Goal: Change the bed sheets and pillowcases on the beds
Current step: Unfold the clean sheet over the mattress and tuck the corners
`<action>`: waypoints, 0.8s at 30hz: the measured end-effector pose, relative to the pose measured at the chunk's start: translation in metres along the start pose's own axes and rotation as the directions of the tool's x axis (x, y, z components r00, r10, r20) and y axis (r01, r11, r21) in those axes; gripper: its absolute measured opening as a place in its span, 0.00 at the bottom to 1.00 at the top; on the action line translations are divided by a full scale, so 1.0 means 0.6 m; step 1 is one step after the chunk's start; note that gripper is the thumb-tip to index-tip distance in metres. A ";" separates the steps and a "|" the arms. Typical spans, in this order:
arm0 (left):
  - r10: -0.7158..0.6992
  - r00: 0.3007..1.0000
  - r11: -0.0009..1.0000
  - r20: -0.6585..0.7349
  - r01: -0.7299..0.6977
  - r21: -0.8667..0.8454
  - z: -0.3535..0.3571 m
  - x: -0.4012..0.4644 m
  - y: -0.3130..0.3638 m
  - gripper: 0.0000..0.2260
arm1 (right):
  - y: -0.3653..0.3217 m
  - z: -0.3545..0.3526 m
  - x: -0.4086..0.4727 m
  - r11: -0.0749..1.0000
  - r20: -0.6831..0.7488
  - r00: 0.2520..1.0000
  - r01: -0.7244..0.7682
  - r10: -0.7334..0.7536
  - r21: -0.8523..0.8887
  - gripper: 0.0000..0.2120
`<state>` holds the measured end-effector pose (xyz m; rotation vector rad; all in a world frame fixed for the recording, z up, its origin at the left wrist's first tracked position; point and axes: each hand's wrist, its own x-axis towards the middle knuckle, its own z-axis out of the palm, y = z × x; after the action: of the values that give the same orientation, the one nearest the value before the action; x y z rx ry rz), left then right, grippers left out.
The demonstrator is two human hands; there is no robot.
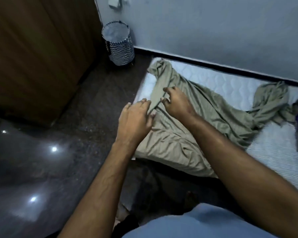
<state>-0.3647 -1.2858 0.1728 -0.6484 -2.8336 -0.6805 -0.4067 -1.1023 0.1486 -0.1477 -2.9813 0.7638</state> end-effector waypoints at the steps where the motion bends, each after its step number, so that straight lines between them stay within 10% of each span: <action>1: 0.025 1.000 0.999 -0.006 -0.025 -0.022 -0.028 0.002 -0.024 0.19 | -0.040 0.005 0.009 1.000 -0.027 1.000 -0.009 0.010 0.020 0.21; 12: 0.045 0.997 0.966 0.056 -0.029 -0.255 -0.180 0.047 -0.244 0.20 | -0.262 0.039 0.069 0.996 -0.168 0.983 -0.067 0.077 0.065 0.19; 24: 0.262 0.951 0.956 0.165 -0.232 -0.180 -0.184 0.406 -0.477 0.19 | -0.336 0.113 0.422 0.961 -0.274 0.931 -0.189 0.240 0.200 0.15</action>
<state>-0.7044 -1.4754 0.2168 -1.1298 -2.8093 -0.8447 -0.6797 -1.2832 0.1952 -0.5381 -2.6292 0.9223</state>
